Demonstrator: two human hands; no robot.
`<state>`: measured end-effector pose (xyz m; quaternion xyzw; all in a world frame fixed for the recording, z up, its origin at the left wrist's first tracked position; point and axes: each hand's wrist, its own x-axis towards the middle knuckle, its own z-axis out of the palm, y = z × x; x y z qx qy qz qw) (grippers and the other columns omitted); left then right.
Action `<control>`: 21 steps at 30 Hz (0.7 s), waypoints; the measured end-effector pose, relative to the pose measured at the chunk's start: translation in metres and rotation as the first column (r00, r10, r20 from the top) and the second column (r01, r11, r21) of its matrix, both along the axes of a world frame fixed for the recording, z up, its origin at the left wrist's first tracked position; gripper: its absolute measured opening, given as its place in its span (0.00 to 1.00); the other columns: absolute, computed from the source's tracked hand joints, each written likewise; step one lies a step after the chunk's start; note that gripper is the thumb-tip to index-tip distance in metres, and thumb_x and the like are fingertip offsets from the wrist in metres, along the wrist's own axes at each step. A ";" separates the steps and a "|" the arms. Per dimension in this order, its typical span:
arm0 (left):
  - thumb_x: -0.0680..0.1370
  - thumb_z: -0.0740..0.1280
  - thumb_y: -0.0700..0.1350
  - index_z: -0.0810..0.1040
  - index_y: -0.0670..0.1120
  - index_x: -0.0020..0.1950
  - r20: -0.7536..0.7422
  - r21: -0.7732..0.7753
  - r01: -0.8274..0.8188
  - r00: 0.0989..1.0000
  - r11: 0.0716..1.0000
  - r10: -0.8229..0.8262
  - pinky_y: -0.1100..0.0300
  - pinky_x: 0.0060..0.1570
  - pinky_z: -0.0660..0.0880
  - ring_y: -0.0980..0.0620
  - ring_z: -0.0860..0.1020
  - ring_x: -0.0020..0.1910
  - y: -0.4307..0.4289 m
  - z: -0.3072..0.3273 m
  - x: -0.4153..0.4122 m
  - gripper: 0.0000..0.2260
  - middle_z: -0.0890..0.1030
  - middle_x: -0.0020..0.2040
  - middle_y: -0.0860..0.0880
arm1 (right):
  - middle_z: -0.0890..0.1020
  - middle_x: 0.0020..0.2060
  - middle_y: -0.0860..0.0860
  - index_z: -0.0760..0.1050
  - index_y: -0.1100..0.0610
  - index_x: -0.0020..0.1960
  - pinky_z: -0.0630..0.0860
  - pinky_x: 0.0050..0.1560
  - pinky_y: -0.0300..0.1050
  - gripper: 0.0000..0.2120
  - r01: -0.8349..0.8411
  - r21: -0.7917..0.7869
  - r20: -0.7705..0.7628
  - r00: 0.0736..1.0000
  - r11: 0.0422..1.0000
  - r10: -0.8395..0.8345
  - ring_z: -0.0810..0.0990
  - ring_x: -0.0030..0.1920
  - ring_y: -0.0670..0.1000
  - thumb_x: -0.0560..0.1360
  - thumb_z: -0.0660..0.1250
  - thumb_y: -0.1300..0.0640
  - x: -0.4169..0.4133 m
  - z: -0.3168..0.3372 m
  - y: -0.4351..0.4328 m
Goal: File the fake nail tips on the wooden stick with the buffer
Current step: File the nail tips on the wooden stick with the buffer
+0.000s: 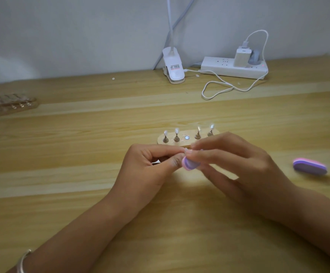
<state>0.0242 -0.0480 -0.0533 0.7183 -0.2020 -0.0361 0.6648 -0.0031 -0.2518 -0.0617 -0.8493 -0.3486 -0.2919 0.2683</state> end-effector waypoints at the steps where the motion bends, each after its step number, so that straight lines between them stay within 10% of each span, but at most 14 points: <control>1: 0.71 0.72 0.43 0.86 0.43 0.47 -0.003 -0.003 -0.004 1.000 1.000 0.004 0.74 0.31 0.67 0.65 0.73 0.27 0.000 0.000 0.000 0.07 0.82 0.31 0.56 | 0.83 0.52 0.57 0.83 0.63 0.58 0.78 0.53 0.49 0.10 -0.006 -0.018 0.015 1.000 1.000 0.007 0.83 0.51 0.56 0.78 0.70 0.67 0.000 -0.001 0.002; 6: 0.73 0.73 0.42 0.87 0.49 0.45 -0.064 0.013 -0.021 0.998 1.000 0.022 0.64 0.28 0.64 0.53 0.66 0.27 0.000 0.002 0.000 0.04 0.76 0.33 0.34 | 0.83 0.51 0.57 0.83 0.65 0.55 0.79 0.53 0.51 0.09 0.028 0.056 -0.023 0.999 0.998 -0.027 0.83 0.52 0.56 0.79 0.67 0.62 0.005 0.005 -0.009; 10: 0.69 0.73 0.47 0.87 0.48 0.45 -0.128 -0.063 -0.021 0.992 0.998 0.013 0.67 0.26 0.65 0.53 0.66 0.25 0.000 0.001 0.000 0.07 0.74 0.25 0.50 | 0.83 0.52 0.57 0.83 0.64 0.56 0.79 0.54 0.49 0.08 -0.007 0.026 0.029 1.000 1.000 0.006 0.83 0.51 0.55 0.78 0.70 0.66 -0.001 0.000 0.004; 21: 0.69 0.73 0.48 0.87 0.45 0.44 -0.153 -0.072 0.008 0.988 0.997 -0.020 0.64 0.26 0.66 0.51 0.66 0.28 -0.001 0.000 0.000 0.09 0.75 0.28 0.50 | 0.82 0.50 0.59 0.83 0.66 0.54 0.79 0.53 0.52 0.07 0.020 0.026 0.039 0.999 0.999 -0.021 0.83 0.51 0.57 0.76 0.71 0.68 0.001 0.003 -0.002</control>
